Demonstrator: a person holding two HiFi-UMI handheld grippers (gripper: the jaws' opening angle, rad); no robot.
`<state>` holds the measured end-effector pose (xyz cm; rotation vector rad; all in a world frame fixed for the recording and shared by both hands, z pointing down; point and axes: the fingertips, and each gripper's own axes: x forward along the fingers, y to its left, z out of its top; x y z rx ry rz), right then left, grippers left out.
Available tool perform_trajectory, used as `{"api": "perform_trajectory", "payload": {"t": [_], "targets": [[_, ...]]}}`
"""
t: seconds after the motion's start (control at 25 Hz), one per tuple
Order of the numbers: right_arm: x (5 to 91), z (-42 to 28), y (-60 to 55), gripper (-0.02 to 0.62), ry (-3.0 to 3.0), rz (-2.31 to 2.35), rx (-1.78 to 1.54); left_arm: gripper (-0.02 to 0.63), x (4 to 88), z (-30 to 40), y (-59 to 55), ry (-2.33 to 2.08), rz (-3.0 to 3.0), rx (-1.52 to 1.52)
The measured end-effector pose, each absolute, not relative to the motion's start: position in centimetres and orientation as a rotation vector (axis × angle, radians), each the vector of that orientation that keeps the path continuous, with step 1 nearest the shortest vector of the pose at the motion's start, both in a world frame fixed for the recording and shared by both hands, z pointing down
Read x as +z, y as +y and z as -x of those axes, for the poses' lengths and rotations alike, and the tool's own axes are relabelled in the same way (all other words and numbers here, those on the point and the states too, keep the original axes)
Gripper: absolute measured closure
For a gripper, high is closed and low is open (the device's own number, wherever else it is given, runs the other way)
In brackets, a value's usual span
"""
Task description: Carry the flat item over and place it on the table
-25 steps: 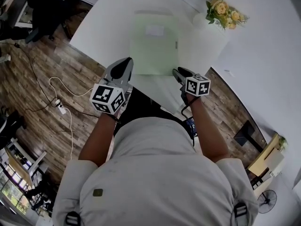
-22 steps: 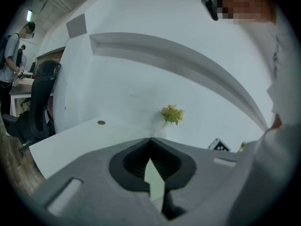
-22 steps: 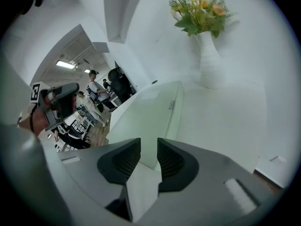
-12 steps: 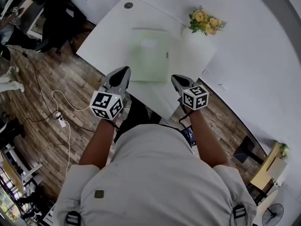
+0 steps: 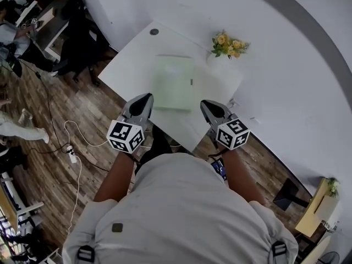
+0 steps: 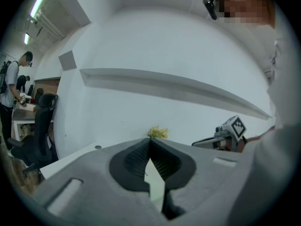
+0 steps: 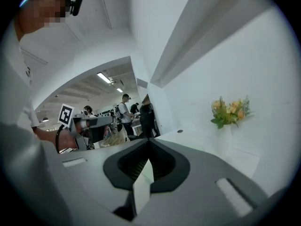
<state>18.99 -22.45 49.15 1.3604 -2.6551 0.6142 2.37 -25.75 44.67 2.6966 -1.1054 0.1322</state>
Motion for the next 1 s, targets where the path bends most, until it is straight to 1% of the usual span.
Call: {"api": "perform_trajectory", "payload": {"t": [0.2, 0.52, 0.8, 1.0], "targets": [[45.8, -19.3, -21.1, 0.588, -2.700, -1.343, 0.511, 0.606, 42.9, -3.2, -24.1, -1.123, -2.732, 0.113], [44.9, -18.8, -19.6, 0.588, -2.708, -1.319, 0.432, 0.606, 41.4, -2.4, -21.6, -1.164, -2.730, 0.109], [43.8, -17.4, -18.9, 0.588, -2.692, -1.376, 0.332, 0.606, 41.0, 0.9, -19.9, -1.215, -2.718, 0.120], [42.8, -15.2, -17.7, 0.588, -2.678, -1.439, 0.245, 0.606, 40.6, 3.9, -18.9, -1.231, -2.746, 0.100]]}}
